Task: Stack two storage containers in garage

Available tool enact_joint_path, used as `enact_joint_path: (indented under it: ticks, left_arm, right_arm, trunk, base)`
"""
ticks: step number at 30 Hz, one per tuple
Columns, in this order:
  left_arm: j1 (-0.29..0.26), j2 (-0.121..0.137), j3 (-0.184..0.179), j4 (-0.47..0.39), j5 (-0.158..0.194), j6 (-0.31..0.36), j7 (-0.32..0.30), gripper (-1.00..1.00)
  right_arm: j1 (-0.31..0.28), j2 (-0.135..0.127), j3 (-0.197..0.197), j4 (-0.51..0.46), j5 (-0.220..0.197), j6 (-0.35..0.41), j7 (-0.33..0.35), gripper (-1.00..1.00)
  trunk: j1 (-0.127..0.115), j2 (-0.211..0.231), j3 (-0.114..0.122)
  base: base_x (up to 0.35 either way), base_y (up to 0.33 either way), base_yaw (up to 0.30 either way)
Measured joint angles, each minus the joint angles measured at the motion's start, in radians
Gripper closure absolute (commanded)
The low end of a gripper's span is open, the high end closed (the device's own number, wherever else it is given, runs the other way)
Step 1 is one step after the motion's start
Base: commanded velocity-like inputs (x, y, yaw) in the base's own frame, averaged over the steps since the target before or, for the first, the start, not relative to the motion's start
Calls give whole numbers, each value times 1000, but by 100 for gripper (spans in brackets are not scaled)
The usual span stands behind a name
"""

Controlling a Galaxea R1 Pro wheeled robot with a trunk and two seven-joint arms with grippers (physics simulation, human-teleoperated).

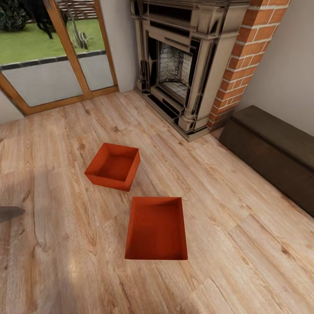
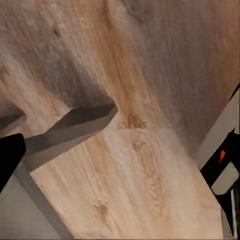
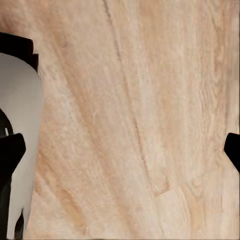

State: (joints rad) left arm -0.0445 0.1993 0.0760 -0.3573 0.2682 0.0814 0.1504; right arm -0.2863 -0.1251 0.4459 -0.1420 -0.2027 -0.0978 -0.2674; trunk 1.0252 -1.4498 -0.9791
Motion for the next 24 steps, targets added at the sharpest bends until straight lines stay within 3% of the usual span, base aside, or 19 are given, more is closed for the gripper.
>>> enact_joint_path:
  ticks: [3,8,10,11,13,15,16,17,19,21,22,24]
  left_arm:
    - [-132,21,6,-3,29,96,-1,-100]
    - [-352,23,5,31,29,144,-1,-100]
    - [-412,17,2,46,29,155,0,-100]
    - [-464,2,-1,58,30,161,0,-100]
    - [-515,-37,-4,66,29,163,1,-100]
    - [-555,-90,-7,67,27,159,1,-100]
    - [-564,-104,-7,66,24,158,1,-100]
    - [-588,-141,-10,62,14,156,1,-100]
    - [-600,-170,-11,59,-4,155,1,-100]
    - [-611,-221,-17,61,-62,143,2,-100]
    - [-615,-253,-15,68,-142,96,2,-100]
    - [-617,-279,-17,76,-207,37,4,-100]
  right_arm:
    - [-126,21,-13,-1,-9,25,-20,-100]
    - [-293,70,-89,5,-13,31,-26,-100]
    - [-340,84,-109,8,-13,32,-27,-100]
    - [-380,99,-119,11,-13,33,-28,-100]
    - [-417,128,-127,12,-15,31,-29,-100]
    - [-432,172,-130,12,-14,24,-29,-100]
    - [-434,185,-131,12,-14,23,-29,-100]
    - [-438,216,-131,12,-14,14,-30,-100]
    - [-439,235,-133,12,-14,1,-30,-100]
    - [-441,258,-134,12,-14,-41,-29,-100]
    - [-440,269,-135,15,-14,-70,-29,-100]
    - [-439,277,-136,30,-15,-84,-29,-100]
  trunk:
    - [0,0,0]
    - [0,0,0]
    - [0,0,0]
    - [0,0,0]
    - [0,0,0]
    - [0,0,0]
    - [0,0,0]
    - [0,0,0]
    - [0,0,0]
    - [0,0,0]
    - [0,0,0]
    - [0,0,0]
  base:
    - [0,0,0]
    - [0,0,0]
    - [0,0,0]
    - [0,0,0]
    - [0,0,0]
    - [0,0,0]
    - [0,0,0]
    - [0,0,0]
    - [0,0,0]
    - [0,0,0]
    - [0,0,0]
    - [0,0,0]
